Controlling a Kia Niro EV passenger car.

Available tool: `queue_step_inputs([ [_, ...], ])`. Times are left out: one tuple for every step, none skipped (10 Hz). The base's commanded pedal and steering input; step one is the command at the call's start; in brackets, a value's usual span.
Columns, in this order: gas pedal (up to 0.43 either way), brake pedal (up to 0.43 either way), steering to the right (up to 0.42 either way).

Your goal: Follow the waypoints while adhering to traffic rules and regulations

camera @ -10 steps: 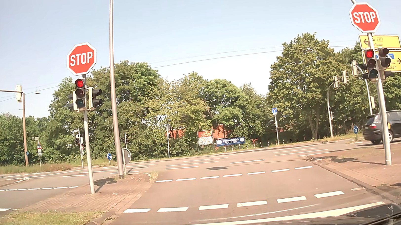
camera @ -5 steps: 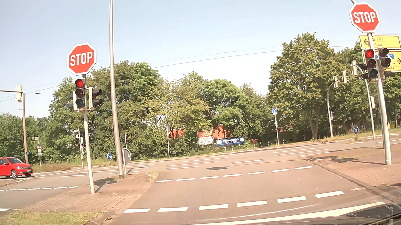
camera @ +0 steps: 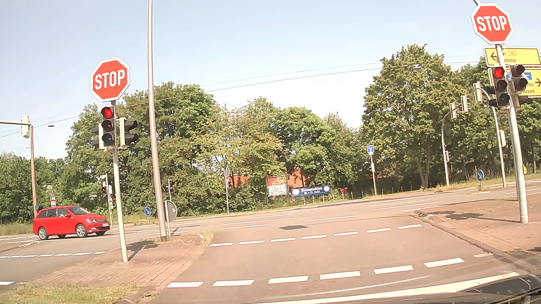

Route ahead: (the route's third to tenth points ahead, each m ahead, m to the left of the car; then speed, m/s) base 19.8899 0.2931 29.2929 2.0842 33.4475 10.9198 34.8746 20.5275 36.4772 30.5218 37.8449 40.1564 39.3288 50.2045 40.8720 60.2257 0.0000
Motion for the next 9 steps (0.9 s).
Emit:
queue_step_inputs([
  [0.0, 0.25, 0.001],
  [0.0, 0.25, 0.001],
  [0.0, 0.25, 0.001],
  [0.0, 0.25, 0.001],
  [0.0, 0.25, 0.001],
  [0.0, 0.25, 0.001],
  [0.0, 0.25, 0.001],
  [0.0, 0.25, 0.001],
  [0.0, 0.25, 0.001],
])
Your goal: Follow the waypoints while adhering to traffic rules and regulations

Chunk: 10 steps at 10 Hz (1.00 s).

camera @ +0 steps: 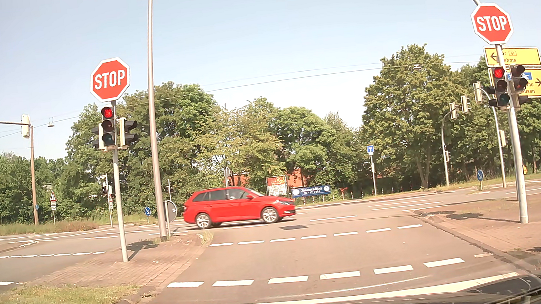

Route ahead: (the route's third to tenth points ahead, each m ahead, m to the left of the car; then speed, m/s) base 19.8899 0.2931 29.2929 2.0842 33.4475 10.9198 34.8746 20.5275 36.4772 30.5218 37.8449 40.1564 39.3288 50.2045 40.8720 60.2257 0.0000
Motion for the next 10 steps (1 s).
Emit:
queue_step_inputs([
  [0.0, 0.25, 0.001],
  [0.0, 0.25, 0.001],
  [0.0, 0.25, 0.001],
  [0.0, 0.25, 0.001],
  [0.0, 0.25, 0.001],
  [0.0, 0.25, 0.001],
  [0.0, 0.25, 0.001],
  [0.0, 0.25, 0.001],
  [0.0, 0.25, 0.001],
  [0.0, 0.25, 0.001],
])
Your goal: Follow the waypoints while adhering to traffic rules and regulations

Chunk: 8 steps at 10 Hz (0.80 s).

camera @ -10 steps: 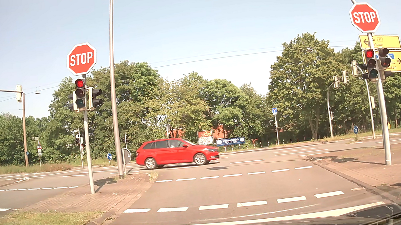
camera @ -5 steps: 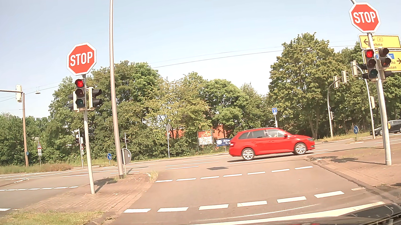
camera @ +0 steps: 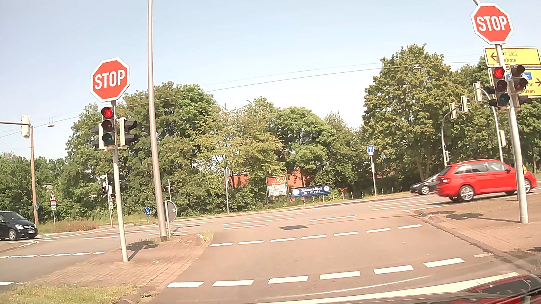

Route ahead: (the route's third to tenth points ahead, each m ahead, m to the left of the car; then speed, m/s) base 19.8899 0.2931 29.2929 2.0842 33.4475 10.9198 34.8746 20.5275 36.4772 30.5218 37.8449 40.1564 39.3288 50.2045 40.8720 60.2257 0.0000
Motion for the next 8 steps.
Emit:
queue_step_inputs([
  [0.0, 0.25, 0.001],
  [0.0, 0.25, 0.001],
  [0.0, 0.25, 0.001],
  [0.0, 0.25, 0.001],
  [0.0, 0.25, 0.001],
  [0.0, 0.25, 0.001],
  [0.0, 0.25, 0.001],
  [0.0, 0.25, 0.001],
])
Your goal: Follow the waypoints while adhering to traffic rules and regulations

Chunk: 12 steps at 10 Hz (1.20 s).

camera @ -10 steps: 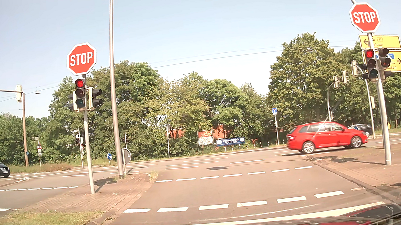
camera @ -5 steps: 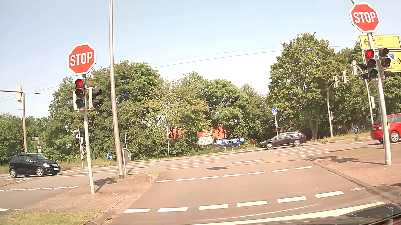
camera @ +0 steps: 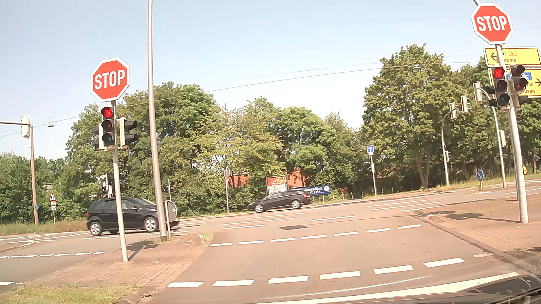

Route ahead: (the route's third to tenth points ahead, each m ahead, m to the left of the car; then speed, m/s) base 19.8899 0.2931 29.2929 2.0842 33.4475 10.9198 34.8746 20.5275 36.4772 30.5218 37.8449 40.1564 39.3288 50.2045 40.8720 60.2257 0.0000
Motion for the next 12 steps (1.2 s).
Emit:
queue_step_inputs([
  [0.0, 0.25, 0.001],
  [0.0, 0.25, 0.001],
  [0.0, 0.25, 0.001],
  [0.0, 0.25, 0.001],
  [0.0, 0.25, 0.001],
  [0.0, 0.25, 0.001],
  [0.0, 0.25, 0.001],
  [0.0, 0.25, 0.001],
  [0.0, 0.25, 0.001],
  [0.0, 0.25, 0.001],
  [0.0, 0.25, 0.001],
  [0.0, 0.25, 0.001],
])
